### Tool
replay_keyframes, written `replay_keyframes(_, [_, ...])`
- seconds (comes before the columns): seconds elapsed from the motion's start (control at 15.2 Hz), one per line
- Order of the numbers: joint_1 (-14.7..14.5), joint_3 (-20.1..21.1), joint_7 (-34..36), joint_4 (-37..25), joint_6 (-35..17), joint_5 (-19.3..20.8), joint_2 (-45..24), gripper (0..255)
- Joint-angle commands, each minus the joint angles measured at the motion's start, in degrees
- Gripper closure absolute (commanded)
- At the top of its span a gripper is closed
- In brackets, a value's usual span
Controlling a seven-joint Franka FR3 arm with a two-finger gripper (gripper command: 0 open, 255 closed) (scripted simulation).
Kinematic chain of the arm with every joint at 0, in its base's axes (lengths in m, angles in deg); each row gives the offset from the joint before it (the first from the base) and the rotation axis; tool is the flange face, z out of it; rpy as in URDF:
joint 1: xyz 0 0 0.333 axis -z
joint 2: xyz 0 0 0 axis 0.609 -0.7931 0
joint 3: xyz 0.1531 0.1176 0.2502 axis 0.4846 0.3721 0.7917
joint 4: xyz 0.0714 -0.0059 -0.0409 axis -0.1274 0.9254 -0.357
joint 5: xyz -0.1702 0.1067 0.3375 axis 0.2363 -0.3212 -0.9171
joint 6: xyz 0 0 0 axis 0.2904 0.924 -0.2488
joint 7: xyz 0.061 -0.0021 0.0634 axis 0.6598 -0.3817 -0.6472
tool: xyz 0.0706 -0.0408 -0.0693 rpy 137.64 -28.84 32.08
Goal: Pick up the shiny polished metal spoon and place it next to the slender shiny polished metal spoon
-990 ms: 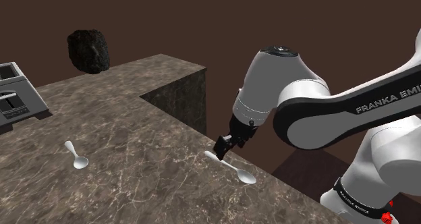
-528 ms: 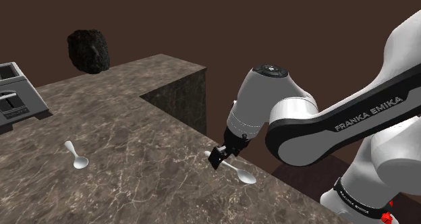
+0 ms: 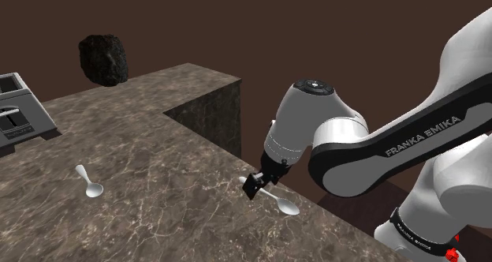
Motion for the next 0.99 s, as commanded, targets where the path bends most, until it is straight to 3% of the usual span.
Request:
replay_keyframes(0.0, [0.00, 0.00, 0.00, 0.00, 0.00, 0.00, 0.00, 255])
replay_keyframes(0.59, [0.01, 0.01, 0.01, 0.00, -0.02, 0.01, -0.02, 255])
replay_keyframes(0.92, [-0.92, -1.66, -0.75, -1.54, 5.36, -0.55, 3.87, 255])
